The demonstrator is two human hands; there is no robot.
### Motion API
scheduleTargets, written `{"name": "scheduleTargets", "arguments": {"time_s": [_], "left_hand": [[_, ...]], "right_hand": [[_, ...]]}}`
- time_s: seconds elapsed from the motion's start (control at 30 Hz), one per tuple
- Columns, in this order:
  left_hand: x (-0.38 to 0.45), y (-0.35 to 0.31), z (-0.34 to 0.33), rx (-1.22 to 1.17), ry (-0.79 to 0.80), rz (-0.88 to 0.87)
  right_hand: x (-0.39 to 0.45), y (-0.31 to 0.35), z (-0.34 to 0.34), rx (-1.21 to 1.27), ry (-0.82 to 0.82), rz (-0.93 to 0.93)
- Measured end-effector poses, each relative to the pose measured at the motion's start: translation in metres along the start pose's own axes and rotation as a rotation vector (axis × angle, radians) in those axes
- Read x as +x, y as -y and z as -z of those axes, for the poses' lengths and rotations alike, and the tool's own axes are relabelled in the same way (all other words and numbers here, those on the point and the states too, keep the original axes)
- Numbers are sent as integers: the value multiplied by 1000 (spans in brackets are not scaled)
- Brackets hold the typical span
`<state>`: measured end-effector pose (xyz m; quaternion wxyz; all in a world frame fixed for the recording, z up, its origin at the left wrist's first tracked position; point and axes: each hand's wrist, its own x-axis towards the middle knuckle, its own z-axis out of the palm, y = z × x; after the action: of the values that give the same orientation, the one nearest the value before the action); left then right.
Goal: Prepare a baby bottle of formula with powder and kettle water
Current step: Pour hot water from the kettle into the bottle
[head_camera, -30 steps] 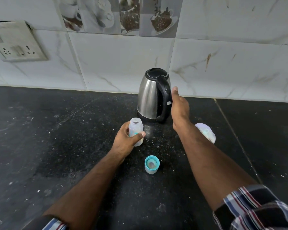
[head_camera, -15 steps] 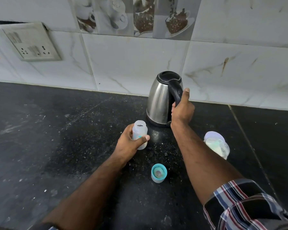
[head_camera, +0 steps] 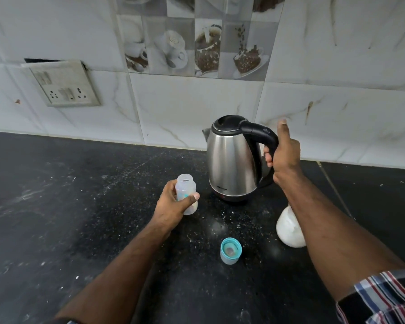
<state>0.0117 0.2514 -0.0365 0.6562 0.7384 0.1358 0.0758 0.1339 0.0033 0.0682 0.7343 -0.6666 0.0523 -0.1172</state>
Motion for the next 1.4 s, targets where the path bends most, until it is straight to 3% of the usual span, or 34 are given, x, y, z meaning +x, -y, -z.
{"name": "scheduleTargets", "arguments": {"time_s": [0.33,0.63,1.07,1.4], "left_hand": [[-20,-9,14,-51,12,-44],[-37,-8,13,-32,5,-51],[-40,4,6,-50,16,-40],[-37,4,2,-81,21,-23]], "right_hand": [[-18,55,3,-220,241,137],[-37,76,-4,-431,344,205],[-34,85,-2,-562,405,329],[-29,86,4,-548,375,314]]}}
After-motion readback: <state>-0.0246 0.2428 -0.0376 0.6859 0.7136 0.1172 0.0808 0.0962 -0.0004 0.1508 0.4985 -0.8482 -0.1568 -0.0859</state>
